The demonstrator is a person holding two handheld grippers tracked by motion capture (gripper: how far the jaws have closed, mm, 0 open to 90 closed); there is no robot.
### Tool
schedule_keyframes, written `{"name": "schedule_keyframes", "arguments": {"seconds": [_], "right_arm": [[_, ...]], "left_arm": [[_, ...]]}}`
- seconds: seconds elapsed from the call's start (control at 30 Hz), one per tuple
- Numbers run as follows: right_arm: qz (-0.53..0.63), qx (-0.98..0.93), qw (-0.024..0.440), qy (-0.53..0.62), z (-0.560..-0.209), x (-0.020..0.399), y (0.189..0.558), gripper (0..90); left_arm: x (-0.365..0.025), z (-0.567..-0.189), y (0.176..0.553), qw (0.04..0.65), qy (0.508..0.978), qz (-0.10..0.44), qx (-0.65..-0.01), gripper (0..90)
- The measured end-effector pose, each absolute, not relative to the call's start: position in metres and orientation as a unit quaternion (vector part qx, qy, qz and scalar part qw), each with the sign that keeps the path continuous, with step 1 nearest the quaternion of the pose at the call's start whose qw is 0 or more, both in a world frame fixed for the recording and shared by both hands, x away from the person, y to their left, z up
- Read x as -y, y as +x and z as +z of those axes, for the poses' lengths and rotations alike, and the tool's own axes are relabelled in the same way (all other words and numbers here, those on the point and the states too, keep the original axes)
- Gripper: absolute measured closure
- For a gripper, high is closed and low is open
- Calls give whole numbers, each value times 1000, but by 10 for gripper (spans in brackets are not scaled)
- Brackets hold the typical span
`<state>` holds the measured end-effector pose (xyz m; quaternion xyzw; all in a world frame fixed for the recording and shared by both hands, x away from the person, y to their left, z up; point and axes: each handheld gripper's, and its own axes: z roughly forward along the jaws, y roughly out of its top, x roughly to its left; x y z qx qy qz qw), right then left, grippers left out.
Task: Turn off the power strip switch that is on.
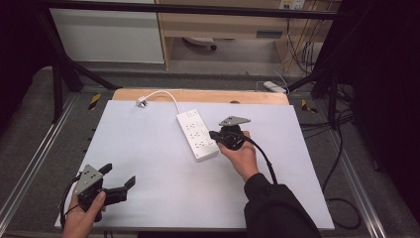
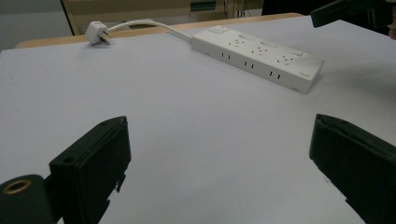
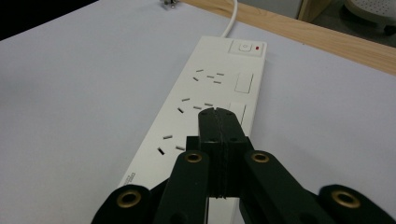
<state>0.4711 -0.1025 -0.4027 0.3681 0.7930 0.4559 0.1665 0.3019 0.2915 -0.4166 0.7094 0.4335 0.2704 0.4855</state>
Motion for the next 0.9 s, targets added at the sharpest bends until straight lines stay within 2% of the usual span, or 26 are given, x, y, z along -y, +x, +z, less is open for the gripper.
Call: {"name": "schedule_keyframes", "arguments": {"seconds": [0.9], "right_arm": [[439, -795, 162, 386, -425, 99, 480, 900]], "left_arm": [[-291, -416, 302, 487, 709, 269, -432, 51]]}}
